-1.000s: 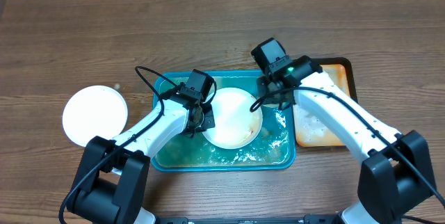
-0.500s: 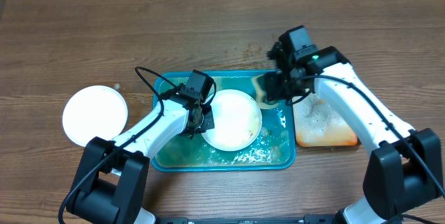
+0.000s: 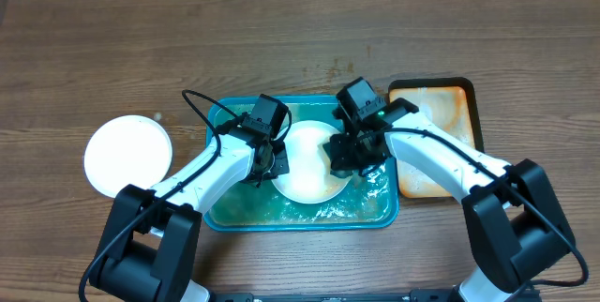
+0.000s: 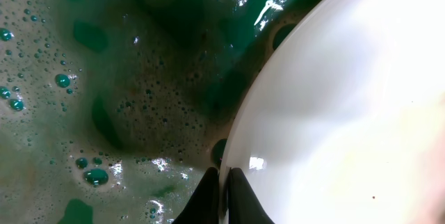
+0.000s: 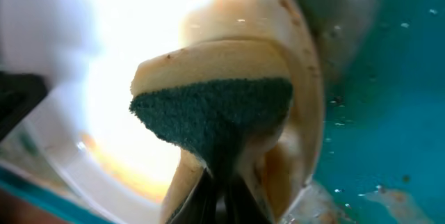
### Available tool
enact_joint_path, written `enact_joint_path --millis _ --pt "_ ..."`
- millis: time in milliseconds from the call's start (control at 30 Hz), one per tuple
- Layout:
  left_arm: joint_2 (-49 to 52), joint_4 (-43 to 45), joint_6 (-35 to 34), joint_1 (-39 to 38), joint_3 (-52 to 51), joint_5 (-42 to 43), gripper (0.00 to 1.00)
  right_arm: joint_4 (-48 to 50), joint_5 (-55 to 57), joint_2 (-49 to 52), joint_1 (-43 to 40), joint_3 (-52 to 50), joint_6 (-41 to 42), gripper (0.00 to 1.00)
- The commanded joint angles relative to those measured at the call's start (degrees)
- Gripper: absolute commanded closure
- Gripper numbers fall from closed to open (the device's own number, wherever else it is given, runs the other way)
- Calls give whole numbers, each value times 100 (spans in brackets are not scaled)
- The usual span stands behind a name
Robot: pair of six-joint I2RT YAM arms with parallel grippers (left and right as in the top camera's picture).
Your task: Clean dirty plates on tray and stack at the side
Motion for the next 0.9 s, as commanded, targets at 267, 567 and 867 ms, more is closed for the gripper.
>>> enact_joint_path --millis 267,567,867 --pt "70 -107 -33 -37 -168 -177 96 822 1207 20 -13 -214 658 96" --pt "70 -153 -31 -37 -168 -162 96 1311 1552 -15 -37 31 649 96" --pt "70 -190 -33 -37 -168 -205 96 835 1554 -903 -608 293 614 96"
